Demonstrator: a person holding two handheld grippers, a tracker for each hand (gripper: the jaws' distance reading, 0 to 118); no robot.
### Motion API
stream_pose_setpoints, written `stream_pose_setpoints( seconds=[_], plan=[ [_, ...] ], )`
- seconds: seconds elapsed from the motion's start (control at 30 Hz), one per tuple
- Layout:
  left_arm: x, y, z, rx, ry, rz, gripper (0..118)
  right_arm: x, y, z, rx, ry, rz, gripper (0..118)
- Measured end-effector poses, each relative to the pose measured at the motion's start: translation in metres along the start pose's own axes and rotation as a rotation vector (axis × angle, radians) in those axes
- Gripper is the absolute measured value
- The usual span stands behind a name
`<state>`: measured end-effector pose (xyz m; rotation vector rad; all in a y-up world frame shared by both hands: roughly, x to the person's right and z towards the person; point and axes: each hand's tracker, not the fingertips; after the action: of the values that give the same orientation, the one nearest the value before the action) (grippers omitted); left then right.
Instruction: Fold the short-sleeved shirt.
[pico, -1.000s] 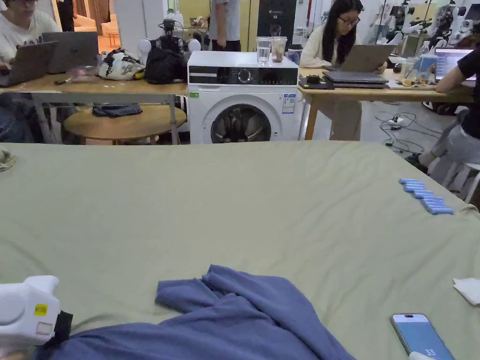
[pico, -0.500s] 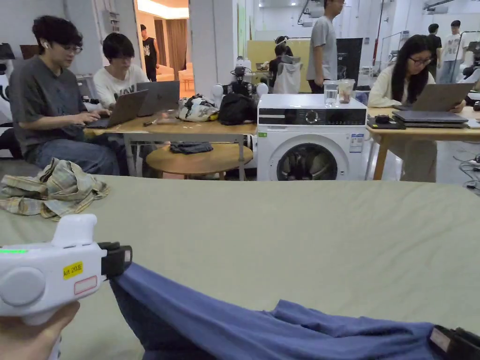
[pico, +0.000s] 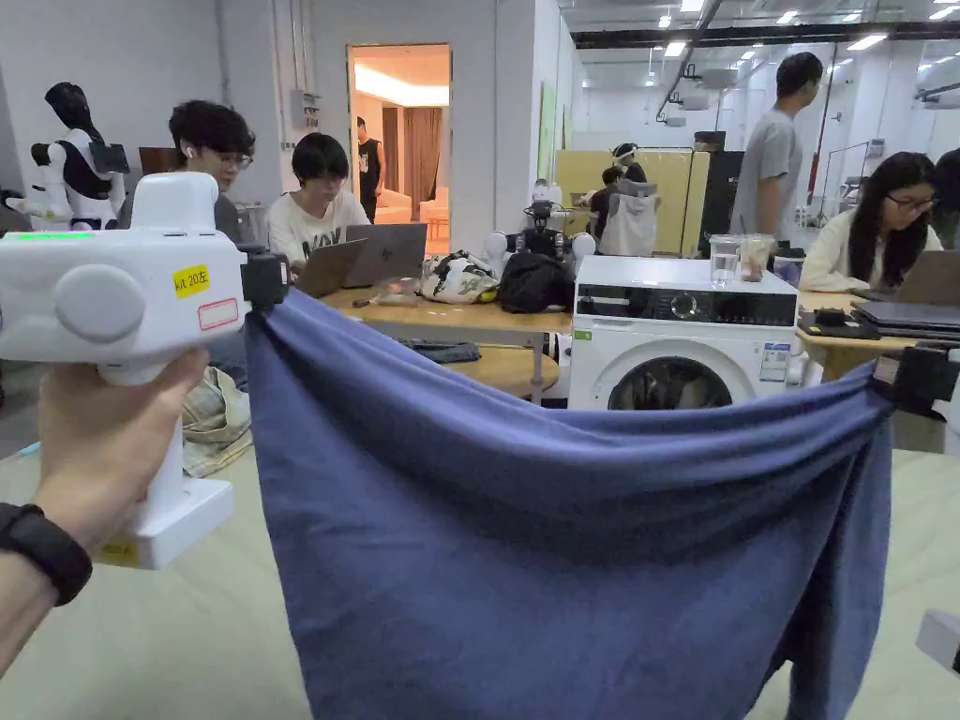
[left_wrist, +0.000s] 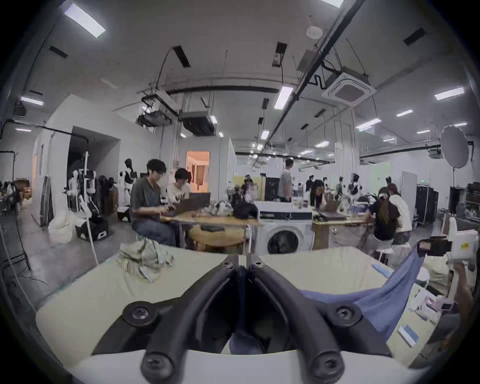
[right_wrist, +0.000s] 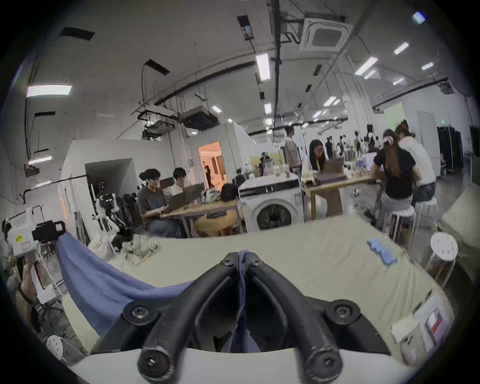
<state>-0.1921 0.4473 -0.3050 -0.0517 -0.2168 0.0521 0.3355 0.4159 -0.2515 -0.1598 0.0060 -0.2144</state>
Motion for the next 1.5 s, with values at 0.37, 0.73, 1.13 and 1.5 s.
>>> stream_pose_setpoints(
  seconds=[0.37, 0.73, 1.13, 1.5],
  plan=[
    [0.004, 0.060, -0.059, 0.091, 0.092, -0.003, 0, 0.001, 0.095, -0.055, 0.095, -0.076, -0.024, 0],
    [-0.001, 0.019, -0.102, 0.031, 0.085, 0.063, 0, 0.008, 0.071, -0.114, 0.032, -0.126, -0.025, 0],
    [-0.005, -0.204, 0.023, -0.233, -0.050, 0.275, 0, 0.073, -0.188, 0.000, -0.235, -0.149, -0.201, 0],
    [-0.011, -0.337, 0.155, -0.595, 0.001, 0.249, 0, 0.079, -0.328, 0.132, -0.426, -0.286, -0.291, 0]
  ],
)
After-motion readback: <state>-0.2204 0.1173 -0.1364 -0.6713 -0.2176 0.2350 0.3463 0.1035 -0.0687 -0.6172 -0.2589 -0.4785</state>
